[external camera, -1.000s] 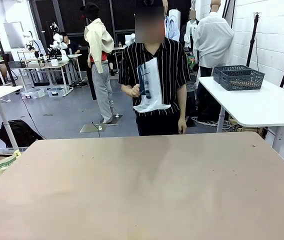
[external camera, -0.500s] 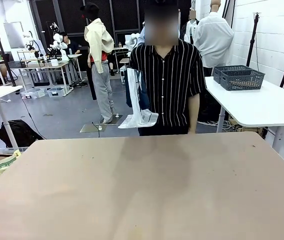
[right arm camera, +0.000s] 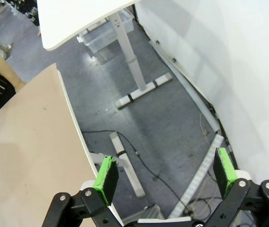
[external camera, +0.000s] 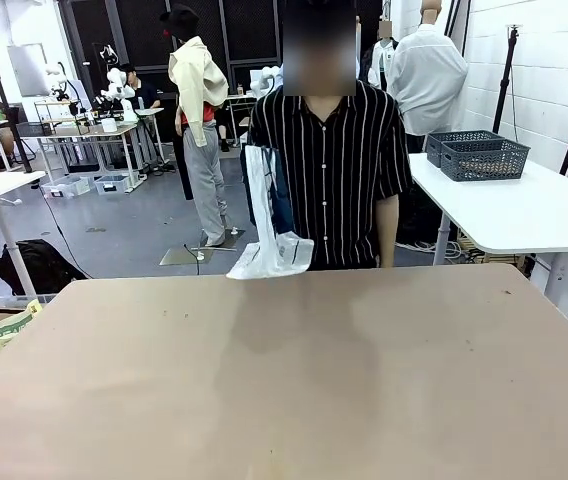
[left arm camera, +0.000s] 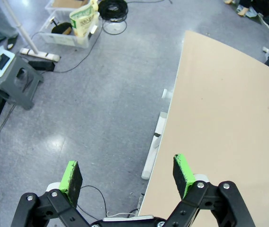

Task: Transfer purchased items from the store into the shopping bag.
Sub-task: Open the Reusable shopping bag in the center of the table.

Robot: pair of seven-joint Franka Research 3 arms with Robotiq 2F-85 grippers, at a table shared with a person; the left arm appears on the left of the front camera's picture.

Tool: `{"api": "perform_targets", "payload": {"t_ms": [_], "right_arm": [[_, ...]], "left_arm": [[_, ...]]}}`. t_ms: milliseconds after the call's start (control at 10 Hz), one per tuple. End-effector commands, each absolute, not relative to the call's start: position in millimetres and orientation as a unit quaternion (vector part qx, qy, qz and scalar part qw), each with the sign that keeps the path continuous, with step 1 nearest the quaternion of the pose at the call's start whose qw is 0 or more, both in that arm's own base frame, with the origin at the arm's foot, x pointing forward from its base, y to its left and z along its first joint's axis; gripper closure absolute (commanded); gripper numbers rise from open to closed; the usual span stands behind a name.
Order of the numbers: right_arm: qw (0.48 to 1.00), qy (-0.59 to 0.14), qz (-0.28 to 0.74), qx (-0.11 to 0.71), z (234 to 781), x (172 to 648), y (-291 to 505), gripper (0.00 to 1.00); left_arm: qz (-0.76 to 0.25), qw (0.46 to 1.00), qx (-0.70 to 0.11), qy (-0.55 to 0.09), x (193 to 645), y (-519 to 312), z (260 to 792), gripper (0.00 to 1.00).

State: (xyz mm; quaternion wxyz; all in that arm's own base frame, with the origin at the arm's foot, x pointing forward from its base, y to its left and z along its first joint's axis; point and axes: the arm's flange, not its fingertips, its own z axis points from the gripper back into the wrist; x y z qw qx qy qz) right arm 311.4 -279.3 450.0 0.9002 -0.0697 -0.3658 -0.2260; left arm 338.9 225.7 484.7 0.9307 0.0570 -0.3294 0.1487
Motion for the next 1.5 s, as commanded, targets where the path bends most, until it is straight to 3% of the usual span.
{"api": "perform_targets", "payload": {"t_ms": [0,1000,1400], "right_arm": [[0.901,-0.363,-0.230,-0.068,451.4,310.9,-277.7,0.00],[0.900,-0.366,-0.226,-0.070,450.0,311.4,-279.4,0.00],[0.905,-0.403,-0.130,-0.030,499.9,344.9,-184.5,0.00]], "left_arm": [[0.151,0.932,0.062,-0.324,337.0,224.5,485.9,0.00],[0.149,0.931,0.057,-0.329,338.9,225.7,484.7,0.00],[-0.036,0.915,0.048,-0.400,400.4,136.3,532.5,0.00]]}}
